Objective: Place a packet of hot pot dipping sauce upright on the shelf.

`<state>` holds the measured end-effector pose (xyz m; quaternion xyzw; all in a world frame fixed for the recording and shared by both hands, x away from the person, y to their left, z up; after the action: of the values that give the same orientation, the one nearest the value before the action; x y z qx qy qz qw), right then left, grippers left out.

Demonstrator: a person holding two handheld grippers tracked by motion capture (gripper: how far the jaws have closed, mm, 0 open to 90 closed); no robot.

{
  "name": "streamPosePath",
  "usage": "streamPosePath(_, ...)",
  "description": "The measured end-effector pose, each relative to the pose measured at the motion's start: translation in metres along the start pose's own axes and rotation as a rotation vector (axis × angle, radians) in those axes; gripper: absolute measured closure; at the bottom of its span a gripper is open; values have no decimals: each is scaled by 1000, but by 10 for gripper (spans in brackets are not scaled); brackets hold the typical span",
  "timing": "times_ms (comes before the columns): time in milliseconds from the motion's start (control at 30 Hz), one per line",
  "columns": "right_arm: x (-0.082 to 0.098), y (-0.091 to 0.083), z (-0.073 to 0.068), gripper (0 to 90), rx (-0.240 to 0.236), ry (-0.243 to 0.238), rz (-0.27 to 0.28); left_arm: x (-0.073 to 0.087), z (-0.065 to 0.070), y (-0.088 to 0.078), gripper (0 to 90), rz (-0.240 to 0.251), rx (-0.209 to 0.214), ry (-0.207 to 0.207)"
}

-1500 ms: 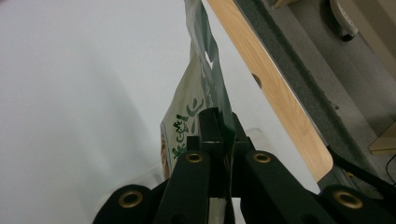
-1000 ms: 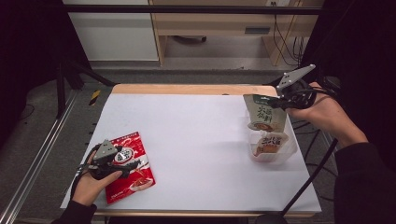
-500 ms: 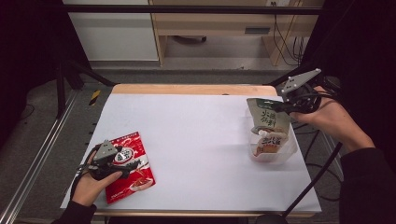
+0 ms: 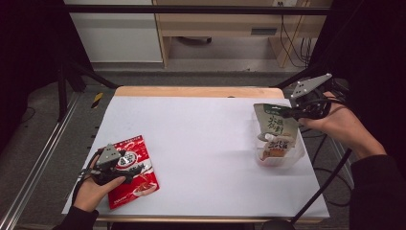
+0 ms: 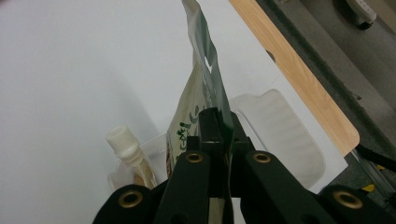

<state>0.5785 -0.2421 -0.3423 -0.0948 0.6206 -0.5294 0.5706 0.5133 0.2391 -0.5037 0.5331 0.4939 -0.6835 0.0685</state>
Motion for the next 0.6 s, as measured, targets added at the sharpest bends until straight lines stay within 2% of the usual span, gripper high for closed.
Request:
streamPosePath(333, 8, 11, 0, 900, -10, -1, -32, 1, 2, 2, 93, -7, 3, 2)
streamPosePath(600, 13, 32, 10, 900, 1, -48, -78, 1, 2, 2, 93, -11, 5, 7)
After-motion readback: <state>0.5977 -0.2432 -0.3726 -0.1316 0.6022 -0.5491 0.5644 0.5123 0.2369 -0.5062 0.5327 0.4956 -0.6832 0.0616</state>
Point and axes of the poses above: each handheld gripper's, and its own axes: y roughly forward along the jaws, x roughly out of its underside, z roughly to its right, the point moved 10 cm from there along y, roughly forward along the jaws, and after that the axes turned 1 degree about -z, right-handed, at the moved point
